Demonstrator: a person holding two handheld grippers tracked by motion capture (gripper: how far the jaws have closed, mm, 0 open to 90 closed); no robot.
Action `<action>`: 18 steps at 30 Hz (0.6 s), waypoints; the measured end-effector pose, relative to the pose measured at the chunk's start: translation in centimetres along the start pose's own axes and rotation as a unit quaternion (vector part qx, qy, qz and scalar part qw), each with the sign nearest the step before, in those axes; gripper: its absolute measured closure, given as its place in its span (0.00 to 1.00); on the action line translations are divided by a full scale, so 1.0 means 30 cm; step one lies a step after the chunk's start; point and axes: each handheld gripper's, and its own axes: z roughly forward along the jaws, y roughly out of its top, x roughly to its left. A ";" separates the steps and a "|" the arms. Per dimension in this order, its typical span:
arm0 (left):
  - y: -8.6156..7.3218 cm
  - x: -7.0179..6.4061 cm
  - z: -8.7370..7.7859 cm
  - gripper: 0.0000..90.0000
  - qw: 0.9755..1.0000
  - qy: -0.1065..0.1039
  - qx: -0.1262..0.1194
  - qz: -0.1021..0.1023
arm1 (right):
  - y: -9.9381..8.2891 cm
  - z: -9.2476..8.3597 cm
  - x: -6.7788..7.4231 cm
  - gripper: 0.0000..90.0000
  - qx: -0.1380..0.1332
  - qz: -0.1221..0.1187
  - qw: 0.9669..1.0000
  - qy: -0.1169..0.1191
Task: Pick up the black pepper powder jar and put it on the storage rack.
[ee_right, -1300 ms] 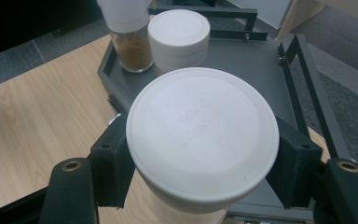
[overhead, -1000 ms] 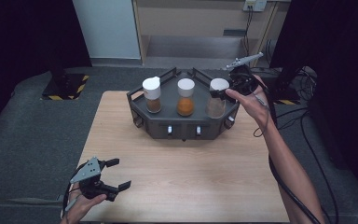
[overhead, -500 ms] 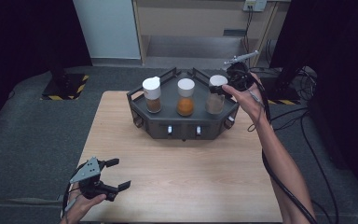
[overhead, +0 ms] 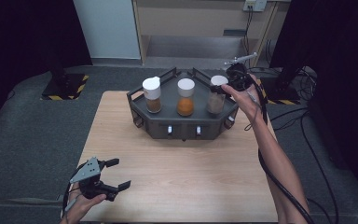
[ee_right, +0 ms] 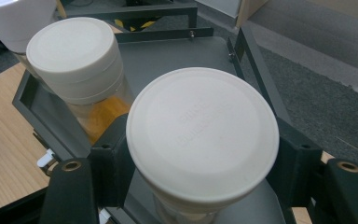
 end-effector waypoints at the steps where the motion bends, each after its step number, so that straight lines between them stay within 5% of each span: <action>1: 0.000 0.000 0.000 0.03 1.000 0.000 0.000 0.000 | 0.001 0.002 0.001 0.38 0.001 -0.001 1.000 -0.001; 18: -0.002 0.000 -0.001 0.03 1.000 0.000 -0.001 -0.001 | -0.015 0.037 0.009 0.38 0.009 0.000 1.000 -0.014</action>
